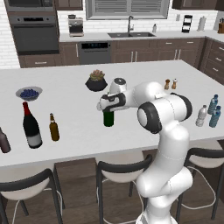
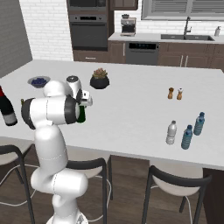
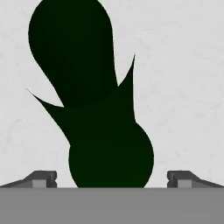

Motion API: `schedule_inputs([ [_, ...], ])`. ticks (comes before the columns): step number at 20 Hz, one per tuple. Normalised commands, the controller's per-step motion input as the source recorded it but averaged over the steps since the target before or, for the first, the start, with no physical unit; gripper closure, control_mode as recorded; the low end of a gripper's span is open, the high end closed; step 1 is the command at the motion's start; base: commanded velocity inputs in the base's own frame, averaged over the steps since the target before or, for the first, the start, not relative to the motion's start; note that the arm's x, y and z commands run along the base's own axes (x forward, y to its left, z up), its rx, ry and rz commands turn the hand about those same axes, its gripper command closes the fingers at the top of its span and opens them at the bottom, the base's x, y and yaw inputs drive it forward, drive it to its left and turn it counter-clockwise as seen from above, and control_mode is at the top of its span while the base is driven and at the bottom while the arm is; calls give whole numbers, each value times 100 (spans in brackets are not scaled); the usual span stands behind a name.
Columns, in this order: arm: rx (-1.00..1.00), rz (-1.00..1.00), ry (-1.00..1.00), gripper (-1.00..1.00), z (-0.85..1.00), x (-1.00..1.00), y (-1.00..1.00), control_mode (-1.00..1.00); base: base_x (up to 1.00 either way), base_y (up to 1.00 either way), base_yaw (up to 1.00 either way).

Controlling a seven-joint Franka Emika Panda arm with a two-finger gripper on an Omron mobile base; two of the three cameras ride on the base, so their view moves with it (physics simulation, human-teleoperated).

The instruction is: Move the plastic bottles in the middle to the plastics group, and the glass bottles in the middle to the glass group.

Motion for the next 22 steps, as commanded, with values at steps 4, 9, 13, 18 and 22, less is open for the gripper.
schedule_inputs([
  [4, 0, 0, -3, -100, -2, 1, 2, -100, 0, 0, 0],
  [9, -1, 0, -1, -100, 0, 8, 2, -100, 0, 0, 0],
  [13, 0, 0, -2, -100, 0, 2, 8, -100, 0, 0, 0],
  [18, 0, 0, 0, -100, 0, 9, 3, -100, 0, 0, 0],
  [22, 0, 0, 0, -100, 0, 0, 0, -100, 0, 0, 0],
])
